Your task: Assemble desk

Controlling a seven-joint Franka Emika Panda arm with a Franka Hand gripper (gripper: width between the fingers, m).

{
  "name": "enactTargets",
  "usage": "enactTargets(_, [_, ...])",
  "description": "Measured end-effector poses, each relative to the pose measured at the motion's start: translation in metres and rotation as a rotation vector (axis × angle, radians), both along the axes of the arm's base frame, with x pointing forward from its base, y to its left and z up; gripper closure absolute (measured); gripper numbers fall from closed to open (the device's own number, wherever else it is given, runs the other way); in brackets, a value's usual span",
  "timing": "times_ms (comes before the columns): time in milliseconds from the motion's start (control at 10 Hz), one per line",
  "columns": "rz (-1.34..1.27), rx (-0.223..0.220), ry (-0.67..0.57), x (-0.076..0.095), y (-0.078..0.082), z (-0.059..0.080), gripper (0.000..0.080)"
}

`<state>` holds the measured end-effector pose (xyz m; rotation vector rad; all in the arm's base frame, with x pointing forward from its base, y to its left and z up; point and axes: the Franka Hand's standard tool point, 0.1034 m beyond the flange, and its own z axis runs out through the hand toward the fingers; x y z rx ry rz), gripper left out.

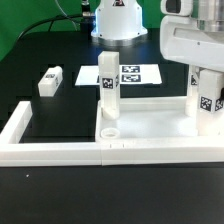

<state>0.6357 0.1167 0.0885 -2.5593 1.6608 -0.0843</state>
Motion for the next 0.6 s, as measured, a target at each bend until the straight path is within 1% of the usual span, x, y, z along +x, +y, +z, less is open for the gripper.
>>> enactTargets(100, [-0.112,0.02,0.026,0.002,-0.005,0.002,0.0512])
enactTargets(200, [-0.207,0.048,0.044,0.004,-0.005,0.004,0.0512])
enactTargets(300, [-0.325,0.067,0.05,0.005,-0.006,0.003,0.0512])
enactTargets(400, [-0.428,0.07,0.056,0.005,-0.01,0.002,0.0511])
enactTargets(500, [-0.6,0.073,0.067,0.006,-0.016,-0.001,0.0511])
enactTargets(600, [-0.706,0.069,0.083,0.008,-0.017,0.0,0.0511])
